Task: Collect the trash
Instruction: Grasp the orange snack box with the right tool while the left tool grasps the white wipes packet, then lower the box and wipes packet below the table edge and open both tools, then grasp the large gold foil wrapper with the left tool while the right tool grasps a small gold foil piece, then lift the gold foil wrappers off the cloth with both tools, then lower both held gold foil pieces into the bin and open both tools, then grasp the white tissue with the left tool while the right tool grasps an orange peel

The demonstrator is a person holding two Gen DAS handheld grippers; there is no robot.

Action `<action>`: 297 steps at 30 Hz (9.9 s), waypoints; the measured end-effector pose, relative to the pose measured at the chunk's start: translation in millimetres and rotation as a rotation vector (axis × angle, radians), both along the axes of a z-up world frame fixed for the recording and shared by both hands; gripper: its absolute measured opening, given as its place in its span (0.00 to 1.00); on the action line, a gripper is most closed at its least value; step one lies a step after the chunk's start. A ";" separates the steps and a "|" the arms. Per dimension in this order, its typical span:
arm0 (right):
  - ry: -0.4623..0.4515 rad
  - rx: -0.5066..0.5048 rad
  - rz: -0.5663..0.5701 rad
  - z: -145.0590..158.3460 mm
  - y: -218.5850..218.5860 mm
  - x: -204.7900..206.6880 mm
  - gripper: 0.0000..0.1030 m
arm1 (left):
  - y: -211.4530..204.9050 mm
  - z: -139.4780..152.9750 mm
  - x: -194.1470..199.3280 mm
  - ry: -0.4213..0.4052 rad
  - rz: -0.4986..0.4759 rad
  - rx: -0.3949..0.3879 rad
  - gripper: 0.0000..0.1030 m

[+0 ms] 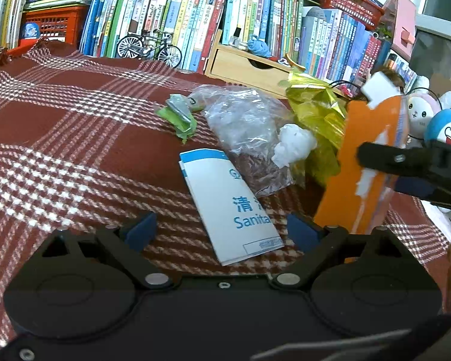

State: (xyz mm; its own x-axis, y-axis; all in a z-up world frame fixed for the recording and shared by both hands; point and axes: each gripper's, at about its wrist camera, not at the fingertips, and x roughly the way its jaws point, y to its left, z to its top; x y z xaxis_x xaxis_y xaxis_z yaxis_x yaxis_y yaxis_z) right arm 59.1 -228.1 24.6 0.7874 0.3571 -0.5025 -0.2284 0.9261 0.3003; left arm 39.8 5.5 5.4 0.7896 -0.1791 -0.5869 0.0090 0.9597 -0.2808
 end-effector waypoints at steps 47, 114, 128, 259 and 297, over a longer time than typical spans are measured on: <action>-0.107 -0.017 -0.038 17.7 -44.5 -88.0 0.86 | -22.0 6.9 -31.5 -0.055 0.037 0.151 0.10; 0.086 -0.097 0.375 -72.5 27.0 -172.1 0.98 | 8.2 12.3 -178.7 0.128 -0.380 0.277 0.98; -0.046 -0.110 -0.001 -27.5 -15.7 -104.8 0.81 | -3.4 48.5 -65.2 -0.026 -0.160 0.096 0.97; 0.356 -0.197 0.439 -158.8 60.9 -179.9 0.23 | -12.5 -105.2 -238.4 0.249 -0.459 0.330 0.38; -0.103 -0.194 0.084 -16.9 -7.0 -130.0 0.87 | 11.9 28.4 -142.5 -0.166 -0.133 0.265 0.92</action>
